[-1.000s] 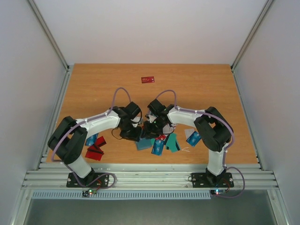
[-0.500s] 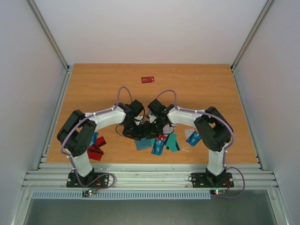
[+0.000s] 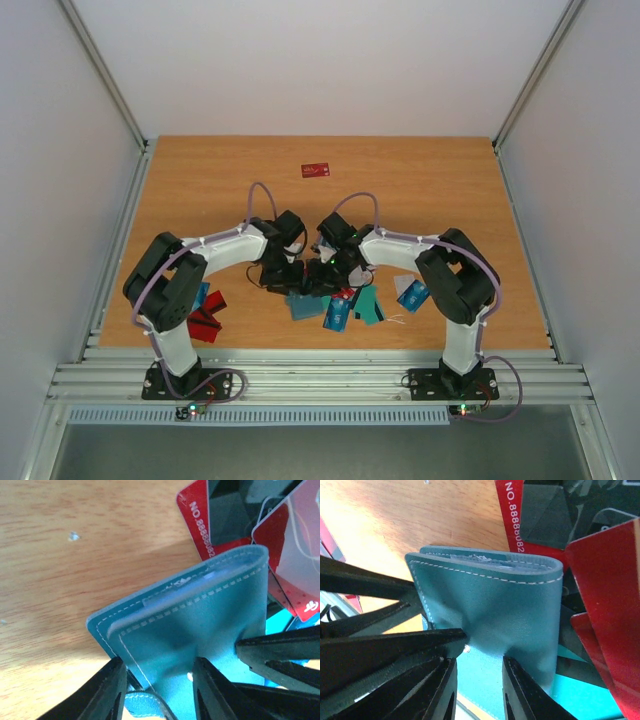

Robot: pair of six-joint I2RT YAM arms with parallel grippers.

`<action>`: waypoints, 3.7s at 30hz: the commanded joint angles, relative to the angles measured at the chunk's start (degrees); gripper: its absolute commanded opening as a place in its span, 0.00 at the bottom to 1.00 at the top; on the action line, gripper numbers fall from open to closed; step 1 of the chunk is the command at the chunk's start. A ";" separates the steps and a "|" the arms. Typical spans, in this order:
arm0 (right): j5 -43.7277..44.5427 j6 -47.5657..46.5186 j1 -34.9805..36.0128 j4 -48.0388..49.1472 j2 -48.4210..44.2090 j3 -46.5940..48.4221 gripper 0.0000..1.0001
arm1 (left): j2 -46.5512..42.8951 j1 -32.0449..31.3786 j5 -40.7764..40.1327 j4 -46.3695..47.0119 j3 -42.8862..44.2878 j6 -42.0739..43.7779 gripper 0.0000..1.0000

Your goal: Put the credit cards into the card holder

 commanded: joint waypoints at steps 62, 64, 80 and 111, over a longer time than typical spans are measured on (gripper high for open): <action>-4.48 -2.64 3.16 7.77 -1.01 -0.65 0.18 | -2.72 0.26 -4.86 5.64 -3.45 -1.40 0.04; -4.54 -2.15 3.13 8.47 -0.85 -0.73 0.17 | -2.72 0.27 -4.78 5.59 -3.50 -1.34 0.03; -4.31 -0.72 3.10 9.38 -0.23 -0.61 0.01 | -2.63 0.26 -4.48 5.21 -3.30 -0.03 0.03; 3.54 -3.34 3.07 0.63 1.32 2.31 0.01 | -2.63 0.21 -4.59 4.11 -3.67 3.62 0.00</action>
